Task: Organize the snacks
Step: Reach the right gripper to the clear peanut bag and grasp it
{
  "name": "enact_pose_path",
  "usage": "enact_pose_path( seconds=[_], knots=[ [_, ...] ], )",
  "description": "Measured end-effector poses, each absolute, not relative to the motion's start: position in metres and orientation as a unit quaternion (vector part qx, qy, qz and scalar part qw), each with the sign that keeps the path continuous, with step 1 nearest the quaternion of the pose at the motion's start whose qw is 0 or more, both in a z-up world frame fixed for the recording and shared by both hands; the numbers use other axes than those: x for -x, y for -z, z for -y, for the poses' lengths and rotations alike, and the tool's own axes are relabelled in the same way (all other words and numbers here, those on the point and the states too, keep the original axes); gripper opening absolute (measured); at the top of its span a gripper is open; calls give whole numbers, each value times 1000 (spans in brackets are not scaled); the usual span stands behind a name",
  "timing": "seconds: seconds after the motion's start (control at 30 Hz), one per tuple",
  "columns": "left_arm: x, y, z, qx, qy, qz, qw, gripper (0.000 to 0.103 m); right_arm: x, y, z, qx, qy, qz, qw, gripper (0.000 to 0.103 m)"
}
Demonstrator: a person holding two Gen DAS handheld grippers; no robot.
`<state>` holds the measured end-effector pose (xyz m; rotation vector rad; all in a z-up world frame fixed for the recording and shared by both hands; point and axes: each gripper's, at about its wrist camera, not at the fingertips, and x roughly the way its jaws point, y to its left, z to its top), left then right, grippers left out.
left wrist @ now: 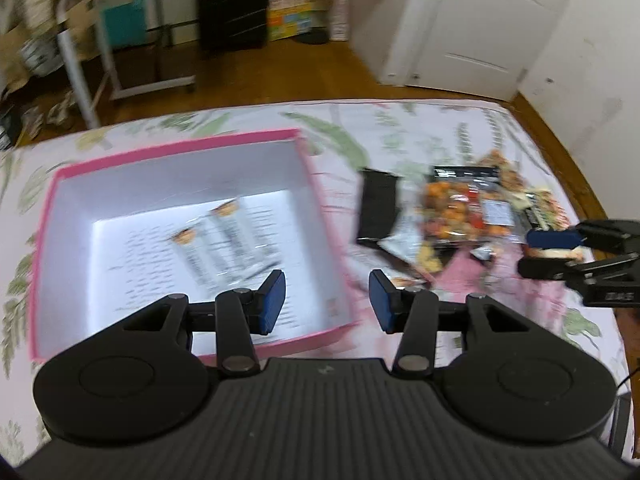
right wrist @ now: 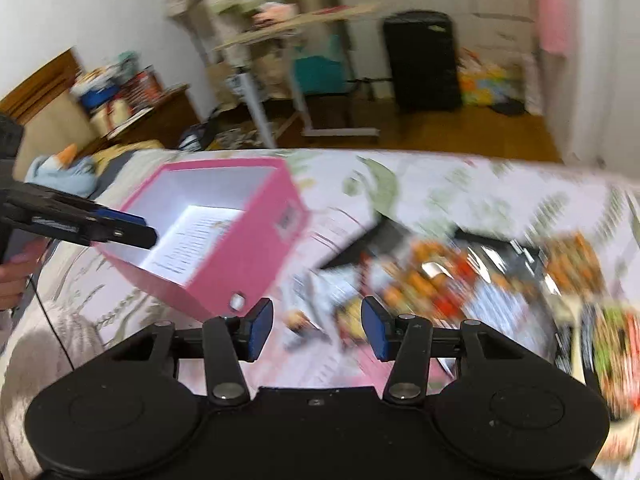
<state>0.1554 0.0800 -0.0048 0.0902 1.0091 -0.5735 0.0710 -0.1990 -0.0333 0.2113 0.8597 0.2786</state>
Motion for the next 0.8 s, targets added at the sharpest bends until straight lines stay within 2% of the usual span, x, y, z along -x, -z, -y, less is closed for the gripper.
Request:
enact_pose_path(
  seconds=[0.3, 0.37, 0.5, 0.53, 0.57, 0.63, 0.73, 0.8],
  knots=[
    [-161, 36, 5, -48, 308, -493, 812, 45, -53, 100, 255, -203, -44, -404, 891, 58],
    [-169, 48, 20, -47, 310, -499, 808, 45, -54, 113, 263, -222, -20, -398, 890, 64],
    [-187, 73, 46, -44, 305, -504, 807, 45, -57, 132, 276, -233, 7, -394, 889, 70],
    [-192, 78, 50, -41, 300, -503, 810, 45, -57, 137, 278, -241, 9, -393, 887, 77],
    [-197, 83, 55, -40, 296, -500, 813, 45, -56, 142, 279, -251, 11, -394, 884, 80],
    [-207, 92, 62, -36, 279, -494, 823, 45, -54, 149, 280, -271, 11, -388, 881, 81],
    [-222, 105, 72, -29, 272, -497, 823, 45, -52, 157, 279, -295, 11, -357, 887, 89],
    [-232, 112, 78, -20, 272, -505, 819, 45, -53, 159, 279, -305, 19, -333, 892, 89]
  ],
)
